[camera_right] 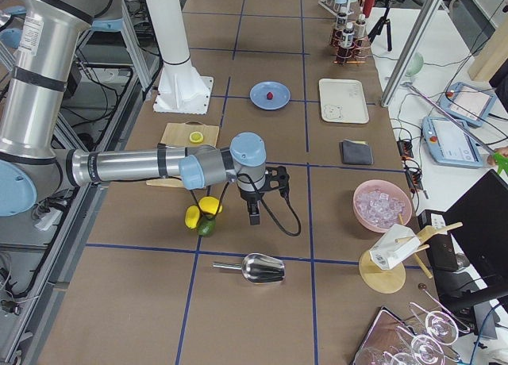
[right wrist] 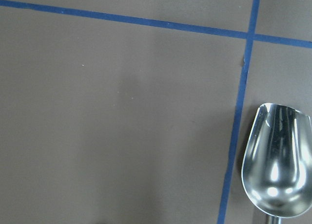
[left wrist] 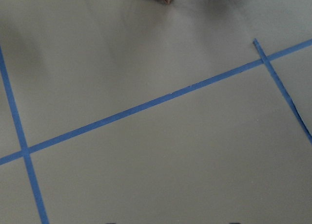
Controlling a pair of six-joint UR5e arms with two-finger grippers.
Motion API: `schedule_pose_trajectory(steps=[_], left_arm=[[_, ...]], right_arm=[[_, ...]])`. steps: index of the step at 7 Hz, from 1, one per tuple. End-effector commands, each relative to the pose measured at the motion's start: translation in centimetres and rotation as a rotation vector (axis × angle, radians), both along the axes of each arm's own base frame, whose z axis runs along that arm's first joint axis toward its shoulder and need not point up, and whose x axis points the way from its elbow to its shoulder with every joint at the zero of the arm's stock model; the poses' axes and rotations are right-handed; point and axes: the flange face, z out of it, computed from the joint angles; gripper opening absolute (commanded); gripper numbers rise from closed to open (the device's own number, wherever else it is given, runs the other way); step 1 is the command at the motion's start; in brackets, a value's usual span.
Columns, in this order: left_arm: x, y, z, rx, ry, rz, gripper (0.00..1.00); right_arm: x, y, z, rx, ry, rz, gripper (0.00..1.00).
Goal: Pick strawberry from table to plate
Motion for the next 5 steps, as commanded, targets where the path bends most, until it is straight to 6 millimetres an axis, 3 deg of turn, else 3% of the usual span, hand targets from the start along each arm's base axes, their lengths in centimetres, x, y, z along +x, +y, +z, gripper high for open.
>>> schedule_pose_trajectory(steps=[1, 2, 3, 4, 5], left_arm=[[-6.5, -0.7, 1.7, -0.132, -0.072, 0.009, 1.0], [-7.8, -2.4, 0.9, -0.17, -0.088, 0.004, 1.0], [-8.3, -1.7, 2.0, -0.211, -0.084, -0.004, 1.0], [-8.6, 0.8, 3.8, -0.262, -0.077, -0.006, 1.0], [-8.5, 1.9, 4.9, -0.285, -0.079, -0.004, 1.0]], right_arm=[[2.1, 0.6, 1.6, -0.017, 0.002, -0.001, 1.0], [2.9, 0.7, 2.0, -0.011, 0.01, -0.022, 1.0], [3.5, 0.7, 2.1, -0.013, 0.012, -0.034, 1.0], [3.5, 0.4, 1.9, -0.006, 0.012, -0.039, 1.0], [3.5, 0.3, 1.8, -0.006, 0.012, -0.038, 1.0]])
